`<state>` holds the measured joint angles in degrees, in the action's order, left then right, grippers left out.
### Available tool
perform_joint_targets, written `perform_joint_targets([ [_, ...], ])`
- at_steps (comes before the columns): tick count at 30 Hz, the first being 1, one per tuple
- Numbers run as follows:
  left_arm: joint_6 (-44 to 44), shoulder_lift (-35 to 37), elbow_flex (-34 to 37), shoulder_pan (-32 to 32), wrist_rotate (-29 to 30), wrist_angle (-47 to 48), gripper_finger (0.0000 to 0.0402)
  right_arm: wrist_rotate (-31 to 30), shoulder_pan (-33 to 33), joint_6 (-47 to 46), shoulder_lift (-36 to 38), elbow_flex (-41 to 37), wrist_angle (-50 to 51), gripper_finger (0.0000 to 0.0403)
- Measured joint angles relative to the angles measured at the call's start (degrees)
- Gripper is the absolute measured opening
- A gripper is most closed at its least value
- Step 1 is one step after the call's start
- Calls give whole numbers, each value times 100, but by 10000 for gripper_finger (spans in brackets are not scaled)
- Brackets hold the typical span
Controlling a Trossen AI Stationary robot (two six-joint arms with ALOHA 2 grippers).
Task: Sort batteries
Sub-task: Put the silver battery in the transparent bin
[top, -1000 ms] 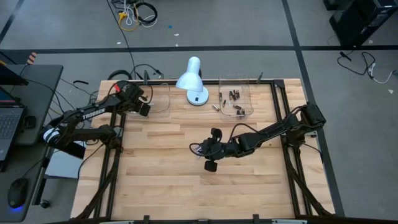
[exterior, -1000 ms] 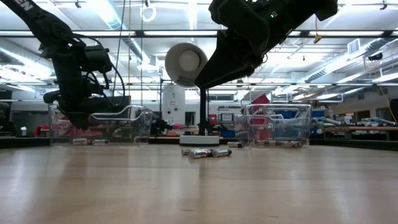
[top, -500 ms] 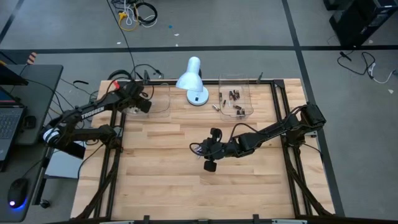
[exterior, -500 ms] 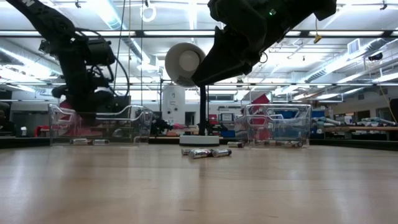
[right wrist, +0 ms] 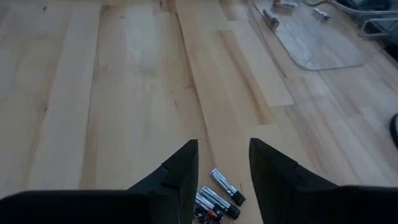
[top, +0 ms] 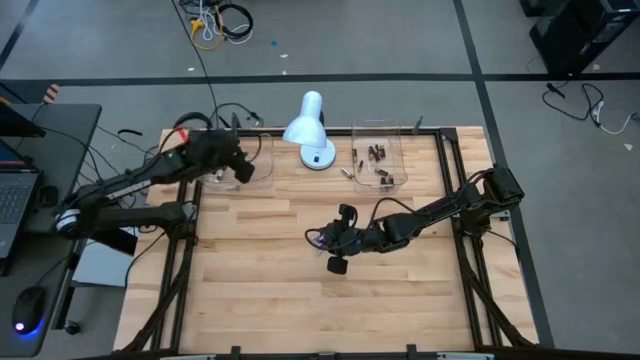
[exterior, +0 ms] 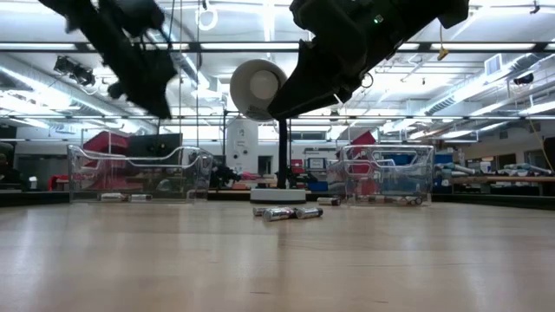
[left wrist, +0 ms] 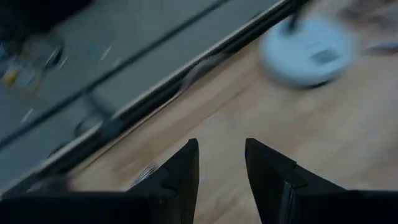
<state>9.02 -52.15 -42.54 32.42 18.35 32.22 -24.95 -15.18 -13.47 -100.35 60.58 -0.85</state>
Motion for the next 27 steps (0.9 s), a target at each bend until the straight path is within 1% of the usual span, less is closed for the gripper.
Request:
perform_joint_targets([
  [4,-37,512,3,-1194,-36,-267,129,-112,0,75,9,0,3,128],
  [7,-125,698,94,-2261,-92,-734,129,-112,-5,159,29,0,2,128],
  [10,-304,691,257,-3352,-78,-1324,129,-61,-39,275,75,0,46,128],
  [13,-494,552,527,-4293,195,-1888,129,100,-90,349,79,0,73,128],
  [15,-554,415,705,-4797,475,-2038,129,182,-117,364,42,0,100,128],
  [19,-544,-58,1109,-5621,989,-2620,129,204,-130,267,-34,-95,93,128],
  [21,-568,-372,1304,-5943,1293,-3051,129,122,-119,246,-103,-161,100,128],
  [23,-579,-688,1416,-6141,1681,-3496,129,60,-44,270,-279,-163,-185,128],
  [25,-581,-988,1479,-6244,2034,-3751,129,58,49,310,-470,-155,-421,128],
  [27,-582,-1312,1472,-6252,2124,-3987,129,47,164,343,-612,-158,-510,128],
])
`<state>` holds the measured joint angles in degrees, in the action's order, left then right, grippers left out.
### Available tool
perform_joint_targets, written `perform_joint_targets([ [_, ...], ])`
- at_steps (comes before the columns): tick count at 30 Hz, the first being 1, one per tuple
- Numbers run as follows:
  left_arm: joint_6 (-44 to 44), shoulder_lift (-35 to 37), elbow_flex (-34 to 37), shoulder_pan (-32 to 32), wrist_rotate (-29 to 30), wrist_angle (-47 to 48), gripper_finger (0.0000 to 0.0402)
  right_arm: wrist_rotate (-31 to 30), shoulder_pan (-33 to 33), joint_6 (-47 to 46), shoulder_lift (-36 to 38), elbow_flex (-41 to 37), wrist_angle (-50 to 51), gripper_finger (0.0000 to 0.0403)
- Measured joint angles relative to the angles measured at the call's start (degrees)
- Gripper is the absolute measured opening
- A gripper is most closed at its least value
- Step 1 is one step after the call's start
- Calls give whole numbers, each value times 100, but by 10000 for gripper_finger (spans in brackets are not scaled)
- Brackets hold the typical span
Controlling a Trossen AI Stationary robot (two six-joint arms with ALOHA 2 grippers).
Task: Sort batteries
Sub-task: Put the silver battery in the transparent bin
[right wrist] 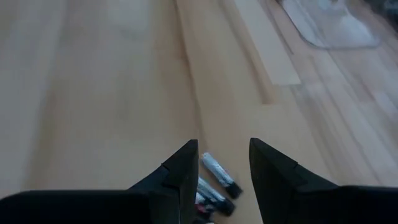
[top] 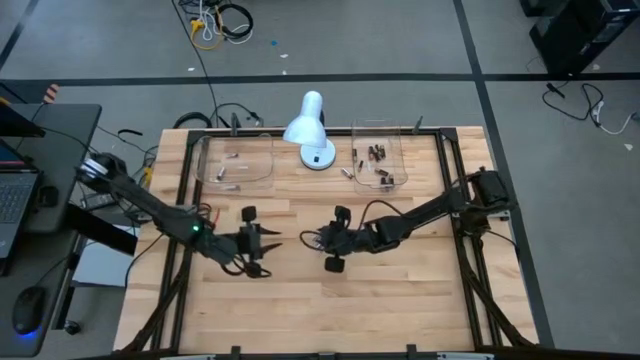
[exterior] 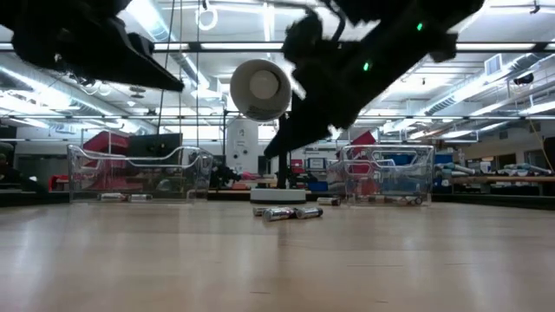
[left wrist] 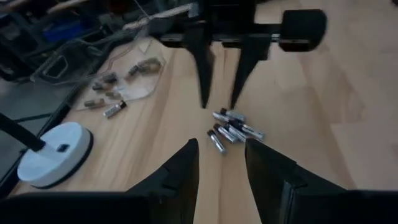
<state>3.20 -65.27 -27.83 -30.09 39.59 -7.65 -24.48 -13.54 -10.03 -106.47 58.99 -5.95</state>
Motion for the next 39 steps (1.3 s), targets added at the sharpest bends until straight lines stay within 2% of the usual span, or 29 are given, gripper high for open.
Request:
perform_joint_targets([
  [5,-349,-989,-1,110,282,-1263,129,0,185,3,-69,-1,84,128],
  [10,-834,-2068,-1,429,296,-2866,129,-41,51,79,548,3,741,127],
  [17,-703,-3607,-5,876,170,-4667,129,-455,-337,-245,1574,3,1784,119],
  [21,-656,-4321,-10,1050,163,-5364,129,-620,-563,-398,1805,3,1973,119],
  [24,-560,-4763,-80,1162,-76,-5752,129,-788,-713,-488,1846,3,1960,118],
  [30,-400,-5245,-164,1210,-191,-6244,129,-955,-815,-696,1844,1,2000,118],
  [39,-284,-5331,-158,1331,-539,-6356,129,-959,-804,-733,1844,1,1982,118],
])
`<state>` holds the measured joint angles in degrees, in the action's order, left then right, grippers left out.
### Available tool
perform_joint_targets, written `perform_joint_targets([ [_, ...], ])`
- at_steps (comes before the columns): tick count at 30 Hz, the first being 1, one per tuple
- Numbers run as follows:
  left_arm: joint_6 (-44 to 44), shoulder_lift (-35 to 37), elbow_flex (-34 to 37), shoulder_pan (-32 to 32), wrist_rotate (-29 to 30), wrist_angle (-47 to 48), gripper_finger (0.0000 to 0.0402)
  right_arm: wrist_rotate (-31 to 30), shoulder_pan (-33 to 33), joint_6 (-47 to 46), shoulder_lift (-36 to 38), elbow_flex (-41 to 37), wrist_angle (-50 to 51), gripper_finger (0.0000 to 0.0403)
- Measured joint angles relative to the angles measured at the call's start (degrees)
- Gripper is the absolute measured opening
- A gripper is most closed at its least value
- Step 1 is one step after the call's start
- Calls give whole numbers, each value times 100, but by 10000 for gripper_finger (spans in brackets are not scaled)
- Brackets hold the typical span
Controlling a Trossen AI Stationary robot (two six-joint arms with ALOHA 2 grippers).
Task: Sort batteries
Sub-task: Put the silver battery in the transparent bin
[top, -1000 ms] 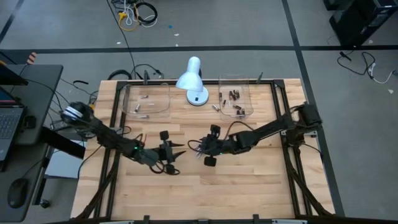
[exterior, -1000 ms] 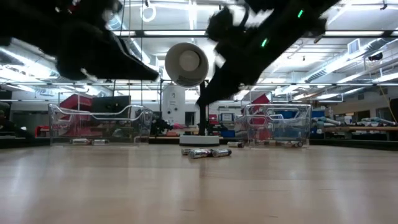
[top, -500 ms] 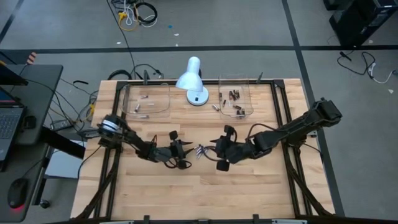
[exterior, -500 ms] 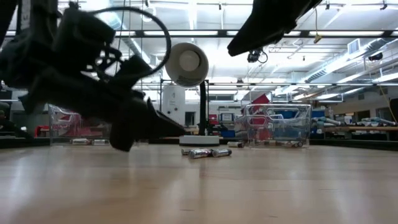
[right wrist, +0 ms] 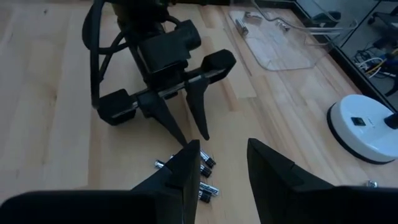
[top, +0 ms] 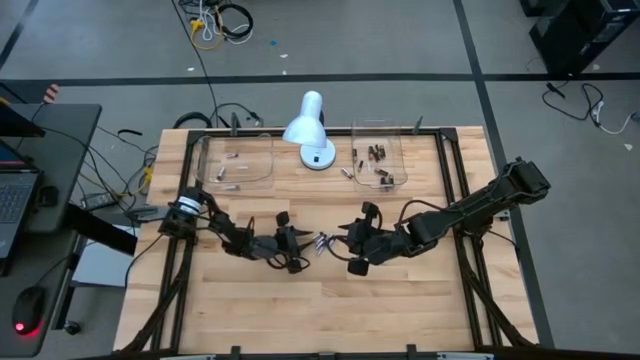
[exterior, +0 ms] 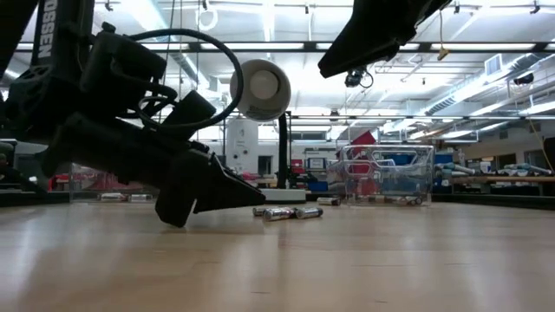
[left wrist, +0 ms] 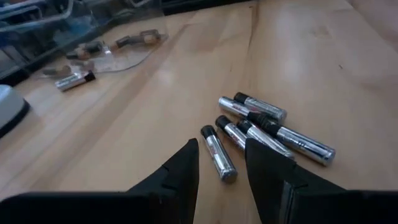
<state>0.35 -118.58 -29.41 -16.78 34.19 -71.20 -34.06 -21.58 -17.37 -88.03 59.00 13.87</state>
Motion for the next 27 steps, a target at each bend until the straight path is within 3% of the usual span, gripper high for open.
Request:
perform_joint_targets([
  [5,84,6,-9,126,-415,149,129,0,4,-4,0,0,0,118],
  [27,739,26,-7,328,-660,693,128,0,4,-52,-2,0,0,118],
])
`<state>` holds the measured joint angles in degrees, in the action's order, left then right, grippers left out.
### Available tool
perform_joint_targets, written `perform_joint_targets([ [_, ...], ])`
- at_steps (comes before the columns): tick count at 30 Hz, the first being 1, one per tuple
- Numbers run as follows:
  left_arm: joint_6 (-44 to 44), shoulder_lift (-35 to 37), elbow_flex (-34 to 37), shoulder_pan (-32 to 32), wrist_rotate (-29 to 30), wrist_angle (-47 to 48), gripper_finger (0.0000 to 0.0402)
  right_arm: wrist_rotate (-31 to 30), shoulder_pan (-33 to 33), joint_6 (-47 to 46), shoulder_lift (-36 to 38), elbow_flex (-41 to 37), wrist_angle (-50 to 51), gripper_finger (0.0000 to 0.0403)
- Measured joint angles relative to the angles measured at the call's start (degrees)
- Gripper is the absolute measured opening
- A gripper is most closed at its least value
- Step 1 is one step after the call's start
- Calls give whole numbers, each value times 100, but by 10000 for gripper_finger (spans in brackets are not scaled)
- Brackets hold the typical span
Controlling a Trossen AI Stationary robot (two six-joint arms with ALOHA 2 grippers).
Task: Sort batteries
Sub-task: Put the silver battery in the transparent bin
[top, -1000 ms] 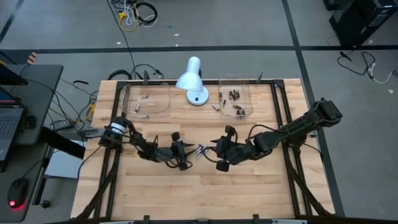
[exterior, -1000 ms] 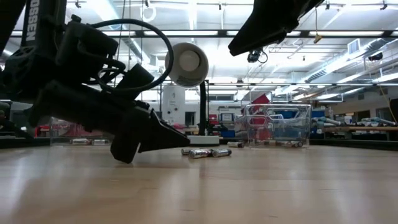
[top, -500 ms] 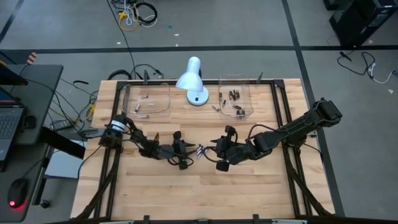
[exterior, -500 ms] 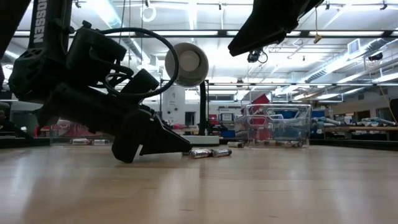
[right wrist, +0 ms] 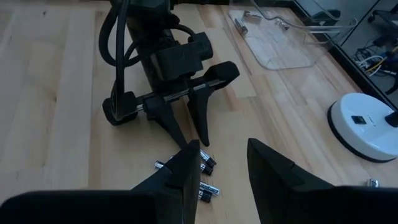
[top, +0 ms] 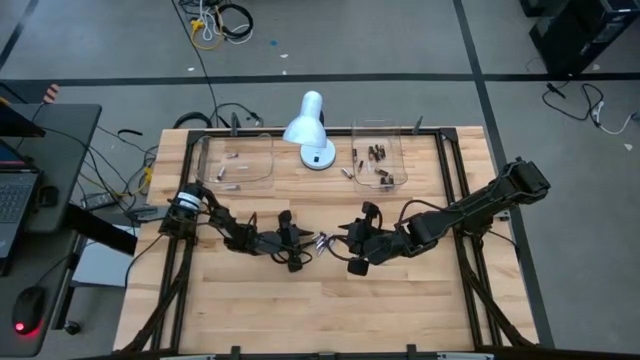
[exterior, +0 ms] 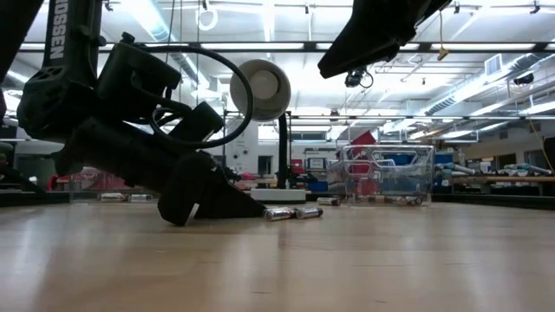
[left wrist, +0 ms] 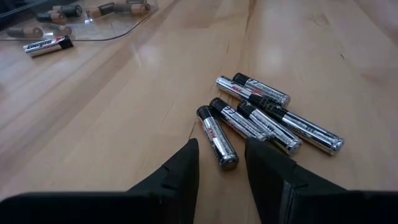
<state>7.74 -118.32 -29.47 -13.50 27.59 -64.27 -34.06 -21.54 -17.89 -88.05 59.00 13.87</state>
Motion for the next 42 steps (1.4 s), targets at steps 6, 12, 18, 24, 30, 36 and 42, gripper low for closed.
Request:
perform_joint_targets([
  [6,16,-7,0,0,-1,-4,105,-60,2,-14,0,0,-2,118],
  [12,23,-13,0,-2,18,-8,51,-63,2,-18,0,0,-2,118],
  [18,36,-17,7,1,149,-4,15,-63,2,-18,0,0,-2,118],
  [24,38,-36,22,-14,168,-234,13,-65,2,-28,0,0,-4,118],
  [30,-17,269,84,-157,165,-490,12,-118,2,-41,0,0,-2,118],
  [36,-55,1345,568,-270,150,-556,12,-196,2,-11,0,-170,-79,118],
  [42,-49,3095,1223,-437,297,-562,11,26,-32,-193,-2,-930,-807,118],
])
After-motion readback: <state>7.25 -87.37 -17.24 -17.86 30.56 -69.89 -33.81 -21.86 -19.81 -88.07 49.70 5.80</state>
